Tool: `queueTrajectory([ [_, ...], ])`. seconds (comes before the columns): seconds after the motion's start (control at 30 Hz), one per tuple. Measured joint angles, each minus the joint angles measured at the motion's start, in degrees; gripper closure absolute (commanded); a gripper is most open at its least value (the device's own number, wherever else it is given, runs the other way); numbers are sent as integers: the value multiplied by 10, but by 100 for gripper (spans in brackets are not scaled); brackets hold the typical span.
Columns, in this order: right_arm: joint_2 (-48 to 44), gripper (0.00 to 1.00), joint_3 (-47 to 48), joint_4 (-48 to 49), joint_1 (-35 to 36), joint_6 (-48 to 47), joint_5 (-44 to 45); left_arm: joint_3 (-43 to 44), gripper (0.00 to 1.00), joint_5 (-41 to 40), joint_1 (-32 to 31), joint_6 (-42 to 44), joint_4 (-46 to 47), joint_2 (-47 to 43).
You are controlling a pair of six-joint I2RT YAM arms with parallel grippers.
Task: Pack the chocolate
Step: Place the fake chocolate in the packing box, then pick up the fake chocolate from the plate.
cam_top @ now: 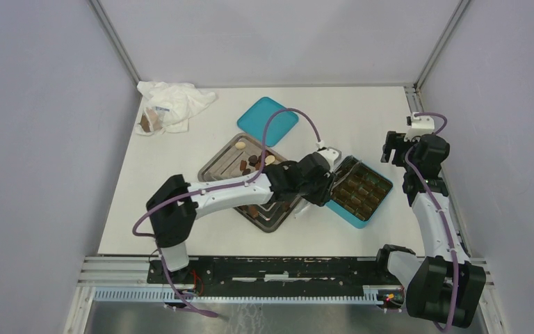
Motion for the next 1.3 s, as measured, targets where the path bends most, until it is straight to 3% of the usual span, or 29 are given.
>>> queueTrajectory([
  [0.27, -2, 18, 0, -19, 0, -94, -175, -125, 55, -46, 2, -1, 24, -132],
  [0.5, -1, 18, 0, -56, 0, -156, -299, -222, 54, -70, 41, -3, 6, -234],
  [0.87, 6, 18, 0, -66, 0, -173, -332, -271, 52, -103, 103, -29, -116, -353],
  [1.3, 12, 18, 0, -68, 0, -177, -341, -283, 50, -110, 139, -37, -173, -343],
])
